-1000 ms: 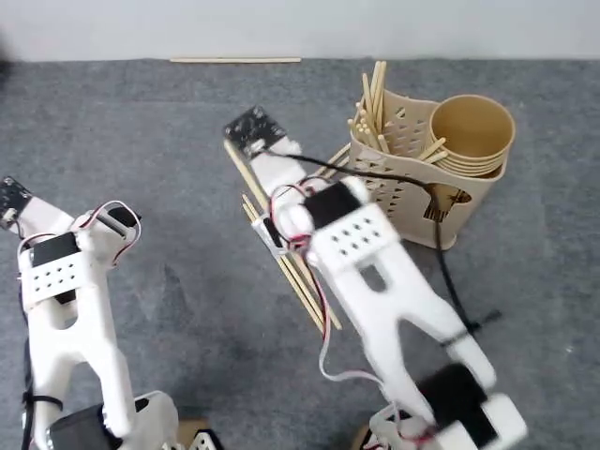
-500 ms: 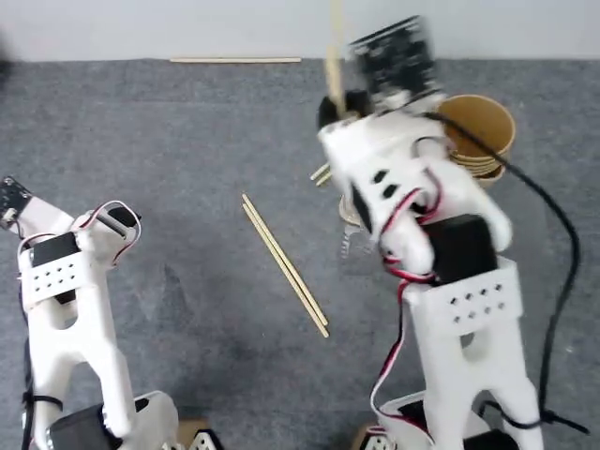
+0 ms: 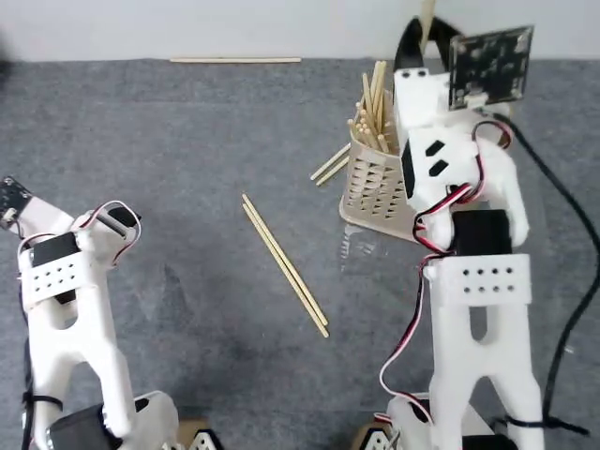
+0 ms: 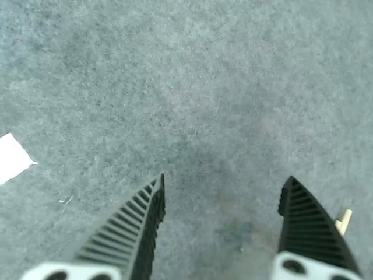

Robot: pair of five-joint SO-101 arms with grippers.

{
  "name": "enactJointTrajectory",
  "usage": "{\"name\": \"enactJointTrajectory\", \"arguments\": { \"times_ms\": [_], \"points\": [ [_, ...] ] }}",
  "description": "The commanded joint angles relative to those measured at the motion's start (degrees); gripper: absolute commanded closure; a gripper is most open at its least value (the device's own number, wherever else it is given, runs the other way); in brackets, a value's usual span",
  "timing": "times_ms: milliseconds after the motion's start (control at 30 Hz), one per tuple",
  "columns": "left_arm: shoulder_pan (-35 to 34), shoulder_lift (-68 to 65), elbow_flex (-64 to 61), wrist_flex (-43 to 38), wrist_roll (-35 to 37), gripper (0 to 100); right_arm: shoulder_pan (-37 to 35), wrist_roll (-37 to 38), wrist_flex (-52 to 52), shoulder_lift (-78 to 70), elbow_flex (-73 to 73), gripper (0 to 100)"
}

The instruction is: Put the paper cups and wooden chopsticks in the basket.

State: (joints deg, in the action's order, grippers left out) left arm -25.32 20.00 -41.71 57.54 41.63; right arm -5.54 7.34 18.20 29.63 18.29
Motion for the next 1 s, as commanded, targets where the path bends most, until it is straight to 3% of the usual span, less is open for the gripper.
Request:
{"name": "enactJointTrajectory", "arguments": {
  "times_ms": [0, 333, 533, 667, 767, 967],
  "points": [
    [0.0, 2.64, 0.4, -1.05, -0.35, 70, 1.63, -0.35, -7.16, 2.15, 6.68, 99.1],
    [0.0, 2.55, -0.22, -2.2, -0.35, 70, 1.98, 2.81, -11.74, 1.71, 15.38, 97.6],
    [0.0, 2.55, -0.22, -2.2, -0.35, 70, 1.63, 2.37, -4.35, 2.15, 15.21, 76.3],
    [0.0, 2.55, -0.22, -2.2, -0.35, 70, 1.45, 2.46, -2.59, 3.03, 12.57, 74.7],
    [0.0, 2.55, -0.22, -2.2, -0.35, 70, -0.75, 2.46, 5.85, 4.0, 6.15, 74.6],
    [0.0, 2.55, -0.13, -2.29, -0.35, 70, -9.63, -0.97, 32.22, 3.38, -9.49, 74.6]
  ]
}}
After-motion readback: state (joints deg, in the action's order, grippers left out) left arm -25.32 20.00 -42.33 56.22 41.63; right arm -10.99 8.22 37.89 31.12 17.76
